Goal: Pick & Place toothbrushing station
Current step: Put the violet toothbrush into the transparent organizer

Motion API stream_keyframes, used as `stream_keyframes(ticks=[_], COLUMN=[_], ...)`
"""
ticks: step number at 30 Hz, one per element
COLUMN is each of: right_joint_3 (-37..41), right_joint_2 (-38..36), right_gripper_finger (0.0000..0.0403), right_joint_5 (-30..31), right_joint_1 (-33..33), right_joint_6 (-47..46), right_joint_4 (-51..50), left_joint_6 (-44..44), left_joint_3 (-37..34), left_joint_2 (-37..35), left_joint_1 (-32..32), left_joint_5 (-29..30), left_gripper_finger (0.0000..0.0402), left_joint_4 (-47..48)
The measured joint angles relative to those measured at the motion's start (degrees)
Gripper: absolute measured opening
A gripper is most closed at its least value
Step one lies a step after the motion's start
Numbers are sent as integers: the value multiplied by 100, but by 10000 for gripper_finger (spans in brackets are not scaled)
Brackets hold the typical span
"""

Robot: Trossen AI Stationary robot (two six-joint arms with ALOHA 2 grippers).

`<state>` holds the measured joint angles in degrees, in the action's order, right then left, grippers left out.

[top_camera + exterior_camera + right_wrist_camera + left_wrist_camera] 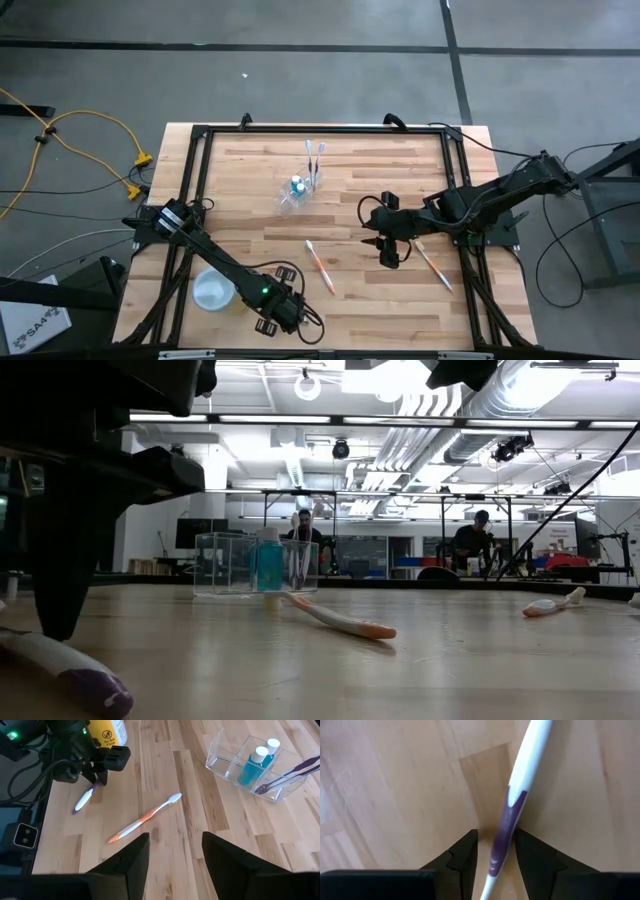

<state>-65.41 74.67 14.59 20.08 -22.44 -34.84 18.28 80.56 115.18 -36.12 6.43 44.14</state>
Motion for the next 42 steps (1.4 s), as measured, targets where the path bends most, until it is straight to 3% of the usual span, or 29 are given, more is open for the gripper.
stream_keyframes(ticks=[5, 24, 31, 42], right_joint_3=[0, 0, 0, 0], right_joint_2=[0, 0, 0, 0], right_gripper_finger=[174, 174, 174, 174], right_joint_5=[0, 0, 0, 0], right_joint_1=[23, 23, 23, 23], right_joint_6=[-1, 13, 15, 11], right_joint_4=[-1, -3, -3, -5], left_joint_6=[-24, -175, -458, -905], left_joint_3=[-7, -20, -20, -27], left_joint_2=[2, 7, 9, -119], left_joint_1=[0, -24, -85, -233], left_joint_5=[68, -60, -87, 483], left_gripper_finger=[116, 11, 6, 4], left_joint_4=[117, 59, 49, 130])
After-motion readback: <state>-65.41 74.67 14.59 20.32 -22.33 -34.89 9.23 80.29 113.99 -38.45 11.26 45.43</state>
